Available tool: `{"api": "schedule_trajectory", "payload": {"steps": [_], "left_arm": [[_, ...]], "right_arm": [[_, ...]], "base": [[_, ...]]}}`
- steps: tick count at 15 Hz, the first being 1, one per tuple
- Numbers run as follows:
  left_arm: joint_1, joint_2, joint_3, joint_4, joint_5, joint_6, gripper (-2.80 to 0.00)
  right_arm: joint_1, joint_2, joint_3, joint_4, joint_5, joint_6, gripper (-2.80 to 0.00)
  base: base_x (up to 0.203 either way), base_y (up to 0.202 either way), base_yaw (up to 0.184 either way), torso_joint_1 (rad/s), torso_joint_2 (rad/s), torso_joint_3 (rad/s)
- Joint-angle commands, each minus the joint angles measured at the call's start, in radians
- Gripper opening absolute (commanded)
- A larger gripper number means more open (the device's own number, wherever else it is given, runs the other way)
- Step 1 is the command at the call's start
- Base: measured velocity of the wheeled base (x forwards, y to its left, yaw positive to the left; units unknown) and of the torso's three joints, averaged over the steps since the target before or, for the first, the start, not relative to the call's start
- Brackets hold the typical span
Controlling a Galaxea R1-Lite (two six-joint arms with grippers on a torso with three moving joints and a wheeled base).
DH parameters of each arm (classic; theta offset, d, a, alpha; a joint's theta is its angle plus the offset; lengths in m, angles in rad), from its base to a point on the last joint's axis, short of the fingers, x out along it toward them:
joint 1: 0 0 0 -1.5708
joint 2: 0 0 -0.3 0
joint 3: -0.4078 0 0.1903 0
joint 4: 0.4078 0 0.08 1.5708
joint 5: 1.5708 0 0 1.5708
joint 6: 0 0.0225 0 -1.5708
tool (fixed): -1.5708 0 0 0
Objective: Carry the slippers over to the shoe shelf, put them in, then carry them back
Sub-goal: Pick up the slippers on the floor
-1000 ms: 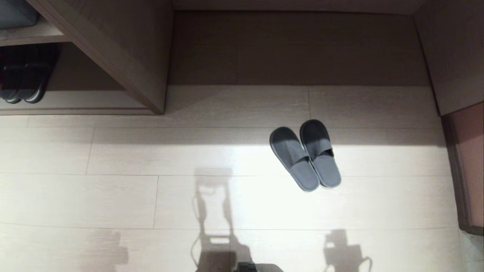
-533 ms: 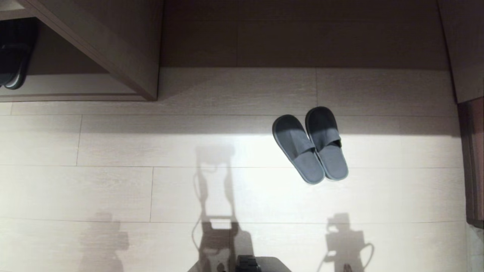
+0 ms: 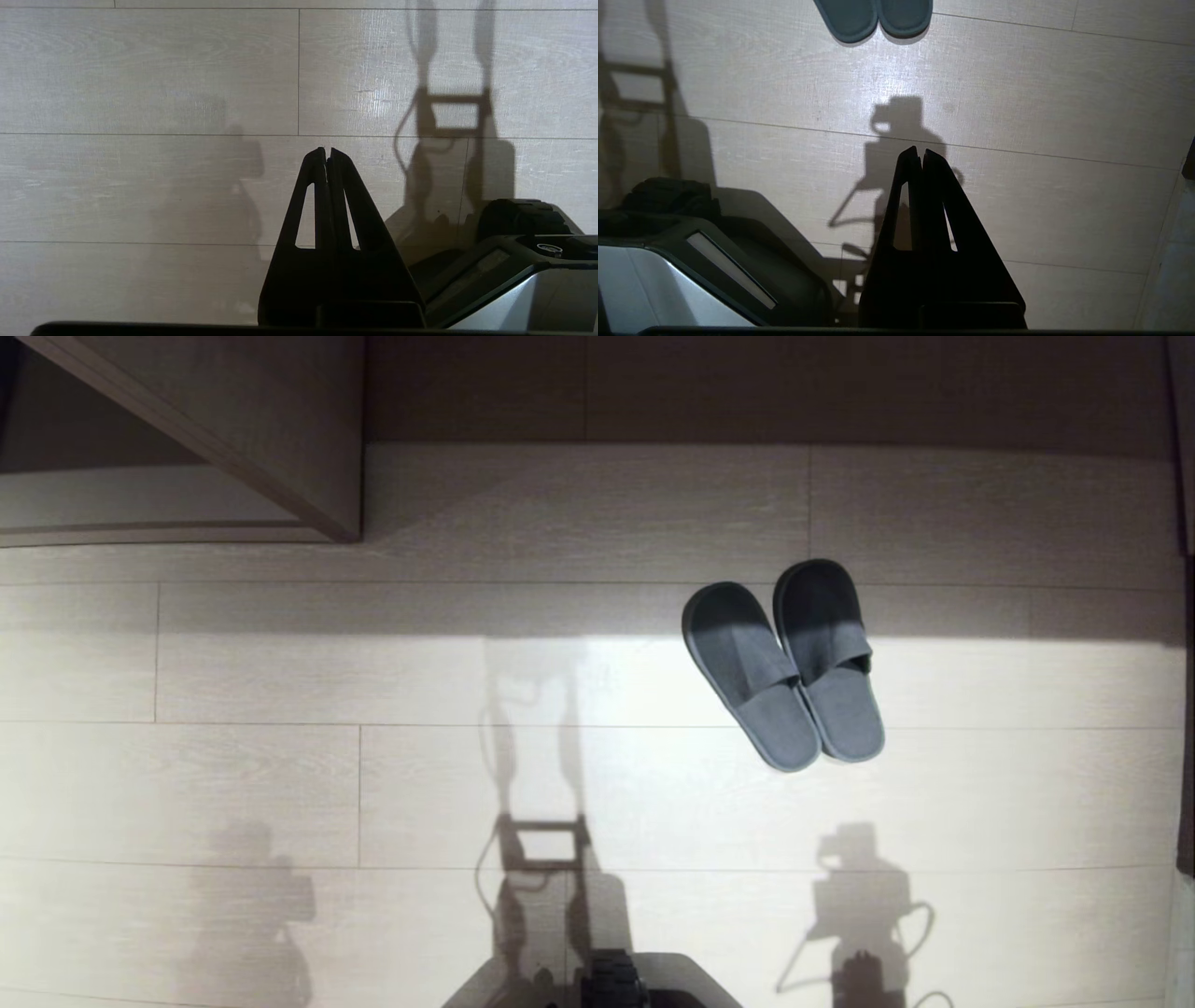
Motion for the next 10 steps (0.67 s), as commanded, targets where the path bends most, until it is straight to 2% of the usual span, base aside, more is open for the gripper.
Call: {"api": "schedule_trajectory", "payload": {"steps": [1, 7, 10], "left_arm": [[0.0, 0.001, 0.002, 0.0, 0.0, 0.0, -2.8], [0.0, 0.001, 0.002, 0.0, 0.0, 0.001, -2.8], [0.0, 0.001, 0.002, 0.0, 0.0, 0.001, -2.8]], "right_arm": [[0.0, 0.0, 0.0, 0.0, 0.001, -0.001, -2.8], [0.0, 0.0, -0.008, -0.003, 0.01, -0.012, -2.8], [0.002, 0.109, -0.095, -0.002, 0.072, -0.013, -2.8]], "base": [[0.0, 0.0, 0.0, 0.004, 0.0, -0.194], [0.0, 0.0, 0.0, 0.002, 0.0, -0.182], [0.0, 0.0, 0.0, 0.001, 0.0, -0.037]]}}
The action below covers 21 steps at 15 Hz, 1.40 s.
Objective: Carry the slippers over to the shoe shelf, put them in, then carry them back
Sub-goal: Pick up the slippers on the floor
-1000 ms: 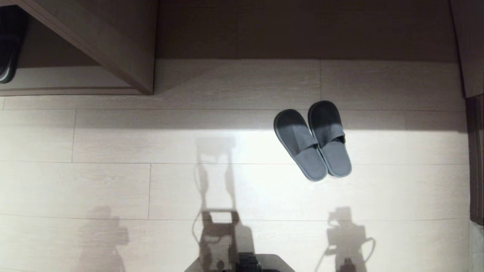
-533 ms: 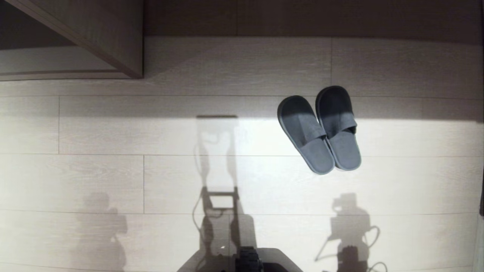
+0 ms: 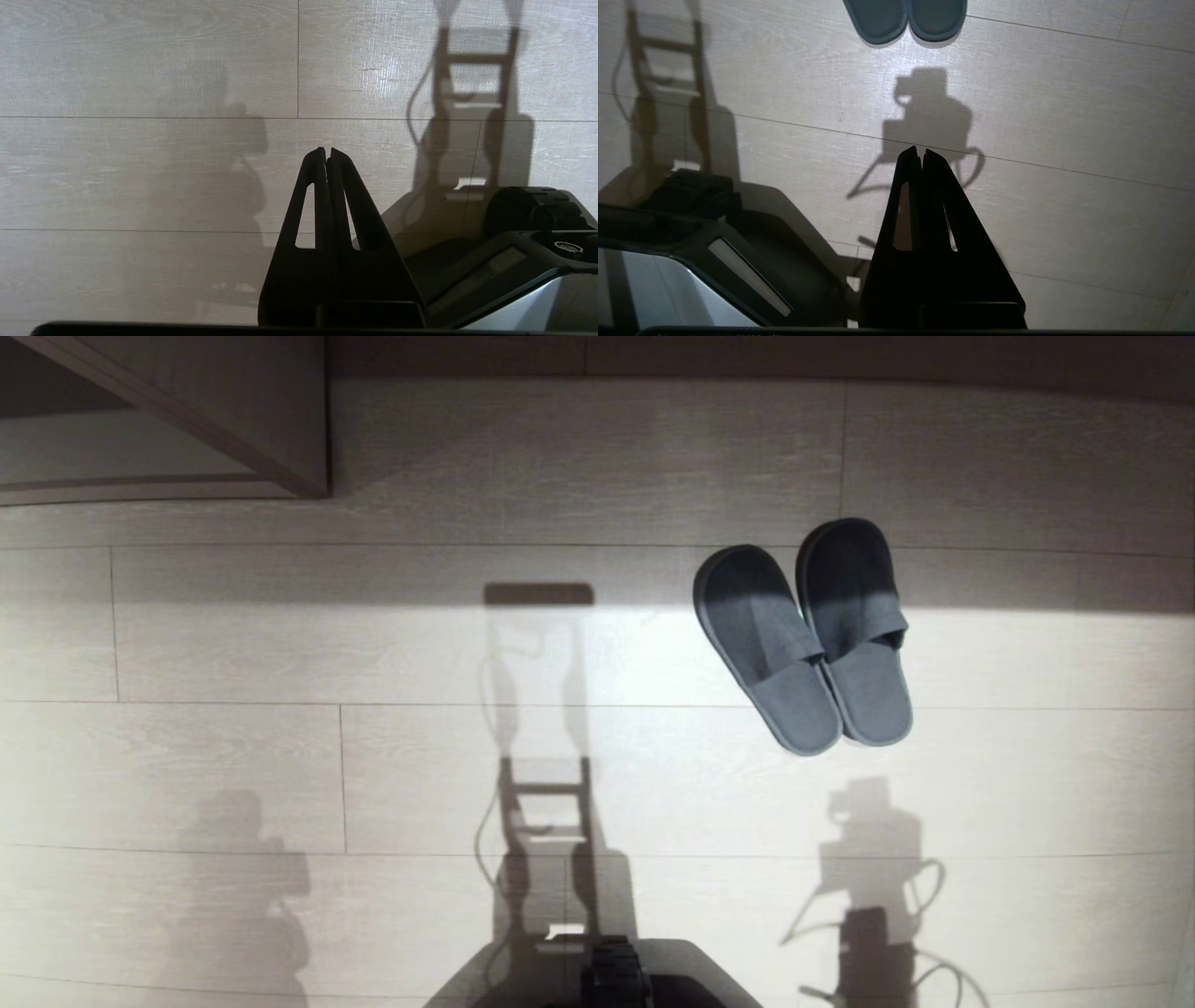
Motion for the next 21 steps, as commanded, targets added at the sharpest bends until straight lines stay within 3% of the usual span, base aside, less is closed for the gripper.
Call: {"api": "schedule_trajectory", "payload": {"steps": [1, 3, 5, 9, 13, 14, 18, 21], "left_arm": [[0.0, 0.0, 0.002, 0.0, 0.0, 0.0, -2.8], [0.0, 0.0, 0.002, 0.0, 0.0, 0.0, -2.8], [0.0, 0.0, 0.002, 0.0, 0.0, 0.002, -2.8], [0.0, 0.0, 0.002, 0.0, 0.0, 0.002, -2.8], [0.001, 0.0, 0.002, 0.0, 0.0, 0.002, -2.8], [0.0, 0.0, 0.002, 0.0, 0.0, 0.002, -2.8], [0.0, 0.0, 0.002, 0.0, 0.0, 0.002, -2.8], [0.0, 0.0, 0.002, 0.0, 0.0, 0.002, -2.8]], "right_arm": [[0.002, 0.12, -0.055, -0.006, 0.02, -0.001, -2.8], [0.011, 0.249, -0.103, -0.077, 0.037, -0.016, -2.8], [0.02, 0.507, -0.144, -0.207, 0.044, -0.045, -2.8], [0.038, 1.135, -0.257, -0.535, 0.05, -0.121, -2.8], [0.096, 1.548, -0.4, -0.851, 0.05, -0.165, -2.8], [0.109, 1.611, -0.426, -0.92, 0.05, -0.168, 0.0], [0.129, 1.661, -0.469, -1.023, 0.049, -0.169, 0.0], [0.133, 1.808, -0.515, -1.179, 0.032, -0.161, 0.0]], "base": [[0.0, 0.0, 0.0, 0.0, 0.0, 0.0], [0.0, 0.0, 0.0, 0.0, 0.0, 0.0], [0.0, 0.0, 0.0, 0.0, 0.0, 0.0], [0.0, 0.0, 0.0, 0.0, 0.0, 0.0], [0.0, 0.0, 0.0, 0.0, 0.0, 0.0], [0.0, 0.0, 0.0, 0.0, 0.0, 0.0], [0.0, 0.0, 0.0, 0.0, 0.0, 0.0], [0.0, 0.0, 0.0, 0.0, 0.0, 0.0]]}}
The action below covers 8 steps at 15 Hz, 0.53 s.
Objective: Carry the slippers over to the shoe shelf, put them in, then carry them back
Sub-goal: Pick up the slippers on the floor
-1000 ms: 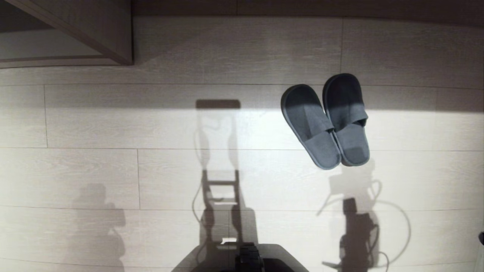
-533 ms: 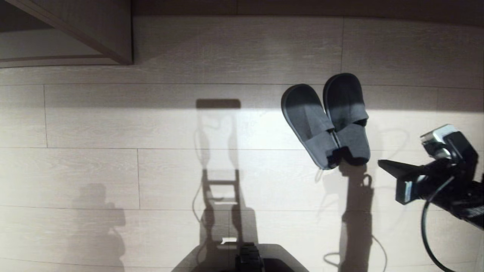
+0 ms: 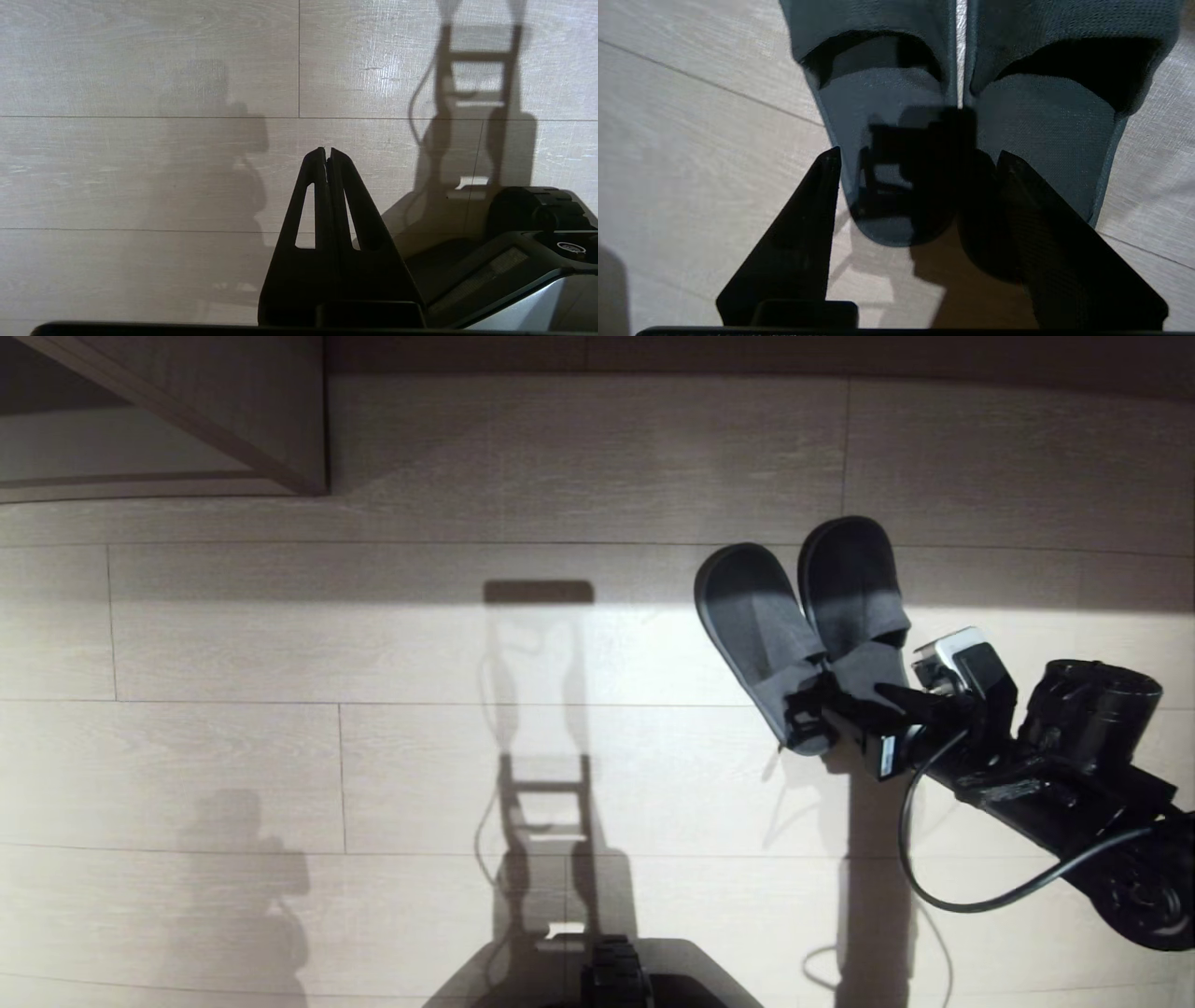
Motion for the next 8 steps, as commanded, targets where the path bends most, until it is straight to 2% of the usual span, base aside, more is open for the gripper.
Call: {"api": "schedule_trajectory", "payload": {"steps": [1, 3, 5, 8], "left_arm": [[0.0, 0.0, 0.002, 0.0, 0.0, 0.0, -2.8], [0.0, 0.0, 0.002, 0.0, 0.0, 0.0, -2.8], [0.0, 0.0, 0.002, 0.0, 0.0, 0.0, -2.8], [0.0, 0.0, 0.002, 0.0, 0.0, 0.0, -2.8]], "right_arm": [[0.002, 0.106, -0.028, -0.05, -0.012, 0.001, 0.0], [0.002, 0.16, -0.057, -0.128, -0.028, 0.012, 0.0], [0.002, 0.229, -0.072, -0.305, -0.03, 0.025, 0.0], [0.002, 0.258, -0.087, -0.36, -0.018, 0.088, 0.0]], "base": [[0.0, 0.0, 0.0, 0.0, 0.0, 0.0], [0.0, 0.0, 0.0, 0.0, 0.0, 0.0], [0.0, 0.0, 0.0, 0.0, 0.0, 0.0], [0.0, 0.0, 0.0, 0.0, 0.0, 0.0]]}}
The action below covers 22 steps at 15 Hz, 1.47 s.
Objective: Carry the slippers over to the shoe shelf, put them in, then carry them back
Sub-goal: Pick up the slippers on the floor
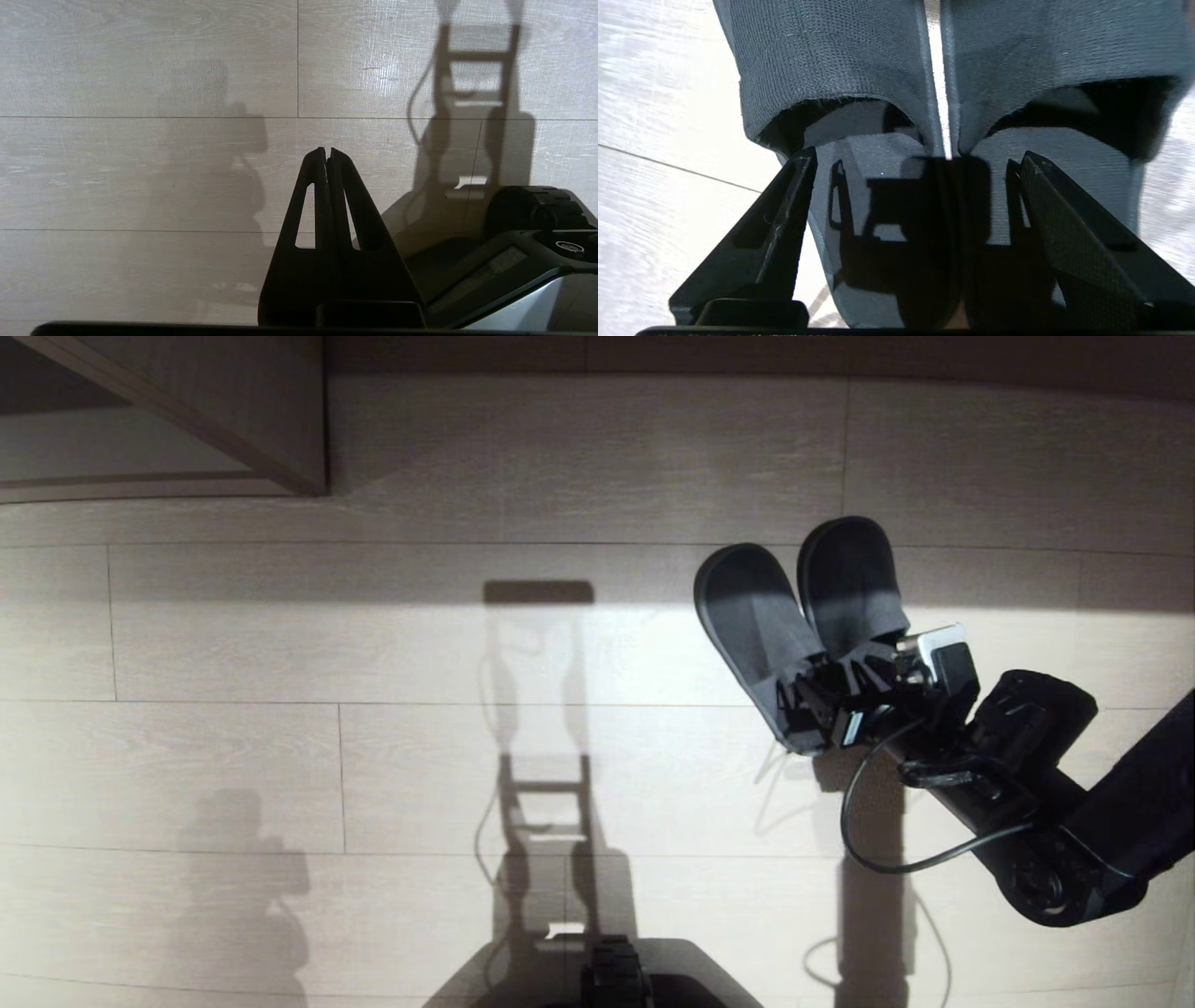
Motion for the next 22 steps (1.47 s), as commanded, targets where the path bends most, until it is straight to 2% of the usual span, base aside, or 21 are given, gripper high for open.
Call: {"api": "schedule_trajectory", "payload": {"steps": [1, 4, 10, 14, 15, 22], "left_arm": [[0.0, 0.0, 0.002, 0.0, 0.001, -0.001, -2.8], [0.0, 0.0, 0.002, 0.0, 0.001, -0.001, -2.8], [0.0, 0.0, 0.002, 0.0, 0.001, 0.001, -2.8], [0.0, 0.0, 0.002, 0.0, 0.001, 0.001, -2.8], [0.0, 0.0, 0.002, 0.0, 0.001, 0.001, -2.8], [0.0, 0.0, 0.002, 0.0, 0.001, -0.001, -2.8]], "right_arm": [[0.0, 0.028, -0.019, -0.014, 0.005, 0.008, 0.0], [0.0, 0.027, -0.059, -0.012, 0.016, 0.015, 0.0], [0.0, 0.092, -0.242, -0.01, 0.032, -0.01, 0.0], [-0.001, 0.127, -0.282, -0.01, 0.034, -0.027, 0.0], [-0.001, 0.145, -0.299, -0.011, 0.034, -0.029, -2.8], [-0.001, 0.178, -0.394, -0.011, 0.078, -0.019, -2.8]], "base": [[0.0, 0.0, 0.0, 0.0, 0.0, 0.0], [0.0, 0.0, 0.0, 0.0, 0.0, 0.0], [0.0, 0.0, 0.0, 0.0, 0.0, 0.0], [0.0, 0.0, 0.0, 0.0, 0.0, 0.0], [0.0, 0.0, 0.0, 0.0, 0.0, 0.0], [0.0, 0.0, 0.0, 0.0, 0.0, 0.0]]}}
